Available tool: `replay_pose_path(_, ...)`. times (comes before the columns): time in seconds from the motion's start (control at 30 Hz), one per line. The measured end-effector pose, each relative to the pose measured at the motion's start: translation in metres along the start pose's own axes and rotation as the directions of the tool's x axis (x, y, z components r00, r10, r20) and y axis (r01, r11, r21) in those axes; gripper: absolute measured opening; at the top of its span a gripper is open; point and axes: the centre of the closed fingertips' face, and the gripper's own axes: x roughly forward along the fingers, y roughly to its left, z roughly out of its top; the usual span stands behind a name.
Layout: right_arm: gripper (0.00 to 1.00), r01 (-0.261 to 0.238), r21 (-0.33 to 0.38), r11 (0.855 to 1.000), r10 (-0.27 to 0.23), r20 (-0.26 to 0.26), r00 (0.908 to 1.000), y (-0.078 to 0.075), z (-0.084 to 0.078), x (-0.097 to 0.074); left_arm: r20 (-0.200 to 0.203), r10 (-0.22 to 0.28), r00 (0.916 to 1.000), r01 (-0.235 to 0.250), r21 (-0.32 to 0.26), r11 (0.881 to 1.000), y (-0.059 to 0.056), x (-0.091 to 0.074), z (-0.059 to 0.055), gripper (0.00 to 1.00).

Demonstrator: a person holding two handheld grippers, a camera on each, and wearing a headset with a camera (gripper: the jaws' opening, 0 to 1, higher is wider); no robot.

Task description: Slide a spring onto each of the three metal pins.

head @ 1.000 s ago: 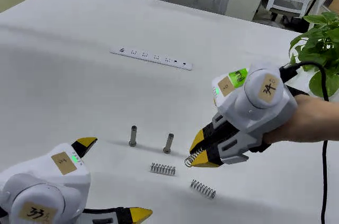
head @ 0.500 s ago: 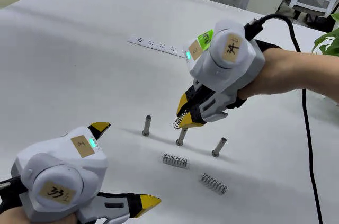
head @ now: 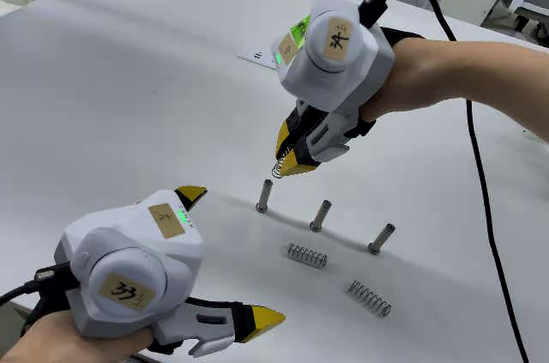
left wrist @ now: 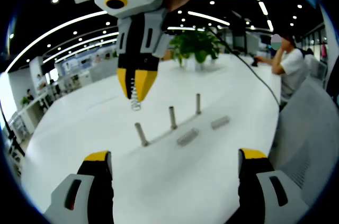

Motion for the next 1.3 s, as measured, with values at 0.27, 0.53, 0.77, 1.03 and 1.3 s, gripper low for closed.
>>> replay_pose_path(0.27, 0.12, -0.044, -0.040, 0.998, 0.041, -0.062, 0.9972, -0.004, -0.010, 0.016, 0.006, 0.007, 1.0000, -0.007, -0.022, 1.000, 0.002, -0.001, 0.000, 1.00)
replay_pose_path(0.53, 0.12, -0.066, -0.054, 0.996, 0.062, -0.079, 0.9949, -0.006, -0.012, 0.025, -0.004, -0.001, 1.0000, 0.001, -0.028, 1.000, 0.001, 0.000, -0.003, 1.00)
replay_pose_path(0.77, 0.12, -0.076, -0.045, 0.996, 0.072, -0.085, 0.9938, -0.008, -0.015, 0.030, -0.007, 0.000, 1.0000, 0.000, -0.032, 0.999, 0.003, 0.000, -0.003, 1.00)
replay_pose_path(1.03, 0.12, -0.077, -0.051, 0.996, 0.071, -0.106, 0.9917, -0.008, -0.018, 0.035, -0.010, -0.003, 0.9999, 0.003, -0.035, 0.999, 0.003, 0.000, -0.005, 1.00)
replay_pose_path(1.3, 0.13, -0.076, -0.047, 0.996, 0.070, -0.108, 0.9916, -0.009, -0.019, 0.036, -0.011, -0.006, 0.9999, 0.005, -0.039, 0.999, 0.003, 0.000, -0.006, 1.00)
